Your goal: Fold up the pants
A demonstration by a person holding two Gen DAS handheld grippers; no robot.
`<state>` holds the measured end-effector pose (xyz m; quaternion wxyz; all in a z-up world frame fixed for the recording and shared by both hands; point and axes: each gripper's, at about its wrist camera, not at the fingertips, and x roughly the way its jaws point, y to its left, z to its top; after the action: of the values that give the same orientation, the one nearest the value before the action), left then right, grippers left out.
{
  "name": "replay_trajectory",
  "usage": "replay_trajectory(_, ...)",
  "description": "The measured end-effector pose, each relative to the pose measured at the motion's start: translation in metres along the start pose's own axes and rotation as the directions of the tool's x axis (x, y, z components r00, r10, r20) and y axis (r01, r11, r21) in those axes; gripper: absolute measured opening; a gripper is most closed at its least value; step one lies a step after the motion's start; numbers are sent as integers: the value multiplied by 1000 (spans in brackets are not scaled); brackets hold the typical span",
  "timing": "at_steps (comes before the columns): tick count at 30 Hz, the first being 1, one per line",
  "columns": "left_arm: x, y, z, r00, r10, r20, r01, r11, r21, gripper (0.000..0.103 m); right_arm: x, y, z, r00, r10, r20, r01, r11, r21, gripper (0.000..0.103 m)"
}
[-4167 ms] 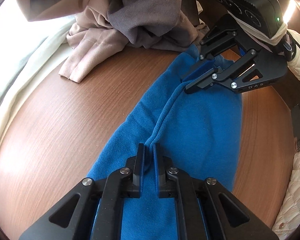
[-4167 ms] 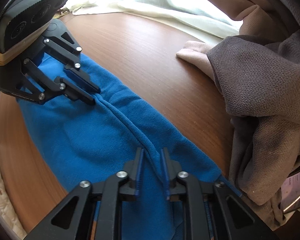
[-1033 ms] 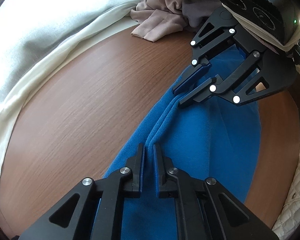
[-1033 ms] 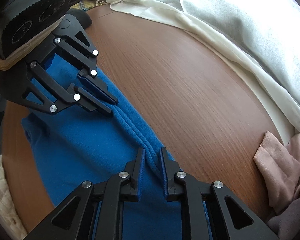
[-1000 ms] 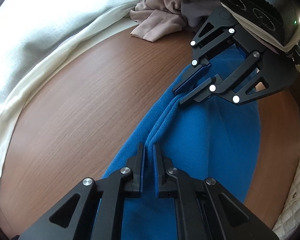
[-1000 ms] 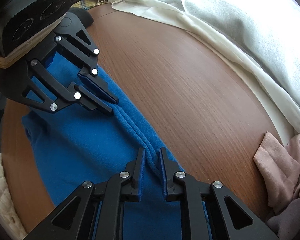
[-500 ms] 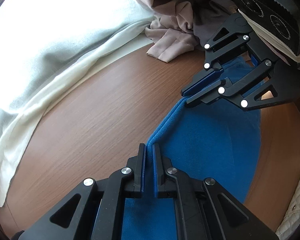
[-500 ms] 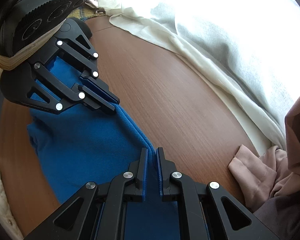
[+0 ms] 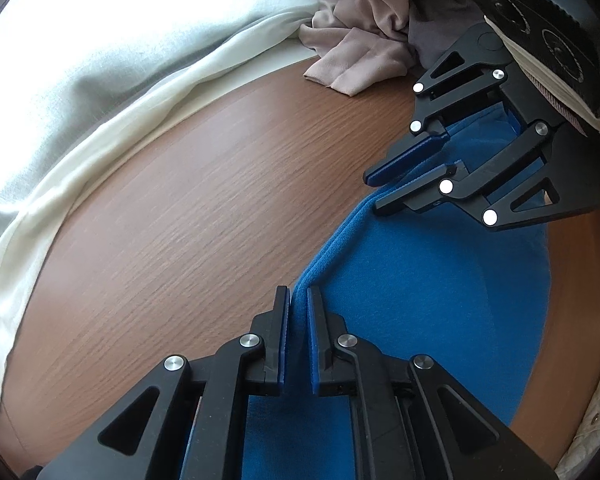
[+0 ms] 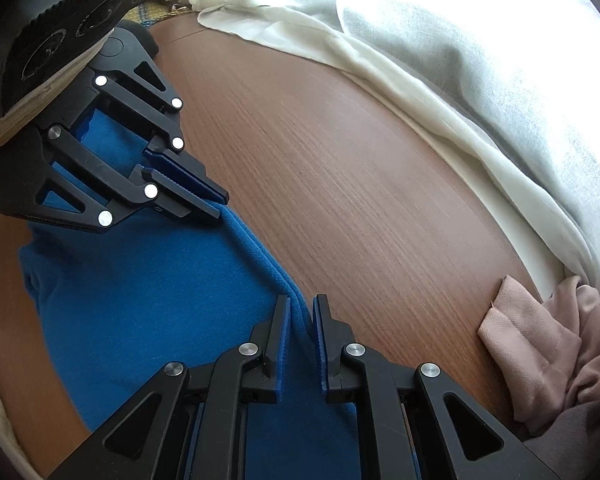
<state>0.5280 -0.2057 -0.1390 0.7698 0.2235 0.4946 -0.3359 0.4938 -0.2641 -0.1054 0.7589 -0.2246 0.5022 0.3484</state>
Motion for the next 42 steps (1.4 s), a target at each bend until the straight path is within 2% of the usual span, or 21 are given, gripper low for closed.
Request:
replay_trajectory(1, 2, 0, 3, 1000, 5, 1, -5, 1000, -5, 14, -1, -1, -1, 1000, 2, 1, -2, 1000, 9, 15)
replay_trajectory(3, -1, 0, 3, 1000, 5, 4, -5, 1000, -25, 18, -1, -5, 1, 1000, -23, 1, 23, 999, 34, 33)
replay_trajectory(4, -4, 1, 3, 1000, 7, 8, -7, 999, -39, 21, -1, -8, 0, 999, -35, 3, 35, 999, 41, 35)
replay_trajectory(7, -22, 2, 3, 999, 23, 49, -19, 997, -79, 31, -8, -13, 0, 999, -48, 6, 47, 995, 86, 35)
replay_trajectory(10, -50, 0, -4, 991, 70, 112, -58, 992, -111, 34, -23, -12, -2, 992, -121, 28, 117, 986, 122, 35)
replay_trajectory(13, -80, -5, -18, 979, 113, 167, -86, 983, -161, 38, -53, 2, -7, 985, -138, 100, 121, 980, 158, 36)
replay_trajectory(17, -111, -18, -46, 965, 172, 200, -130, 970, -208, 40, -85, 37, -11, 968, -171, 182, 141, 976, 165, 35)
replay_trajectory(23, -150, -35, -88, 953, 201, 228, -129, 947, -295, 41, -115, 96, -19, 955, -125, 268, 81, 982, 173, 36)
replay_trajectory(27, -174, -45, -120, 939, 222, 264, -120, 928, -353, 50, -130, 130, -20, 943, -114, 314, 46, 975, 217, 36)
replay_trajectory(30, -184, -48, -146, 926, 275, 258, -159, 906, -393, 50, -129, 149, -19, 936, -95, 340, 4, 966, 258, 36)
replay_trajectory(33, -189, -45, -174, 922, 306, 236, -179, 880, -440, 50, -123, 169, -23, 936, -65, 346, -40, 957, 289, 36)
replay_trajectory(38, -188, -40, -221, 926, 337, 172, -215, 843, -493, 51, -104, 203, -28, 946, -42, 321, -66, 945, 320, 36)
replay_trajectory(42, -182, -33, -254, 937, 329, 121, -223, 826, -518, 50, -88, 222, -29, 954, -31, 299, -84, 928, 363, 35)
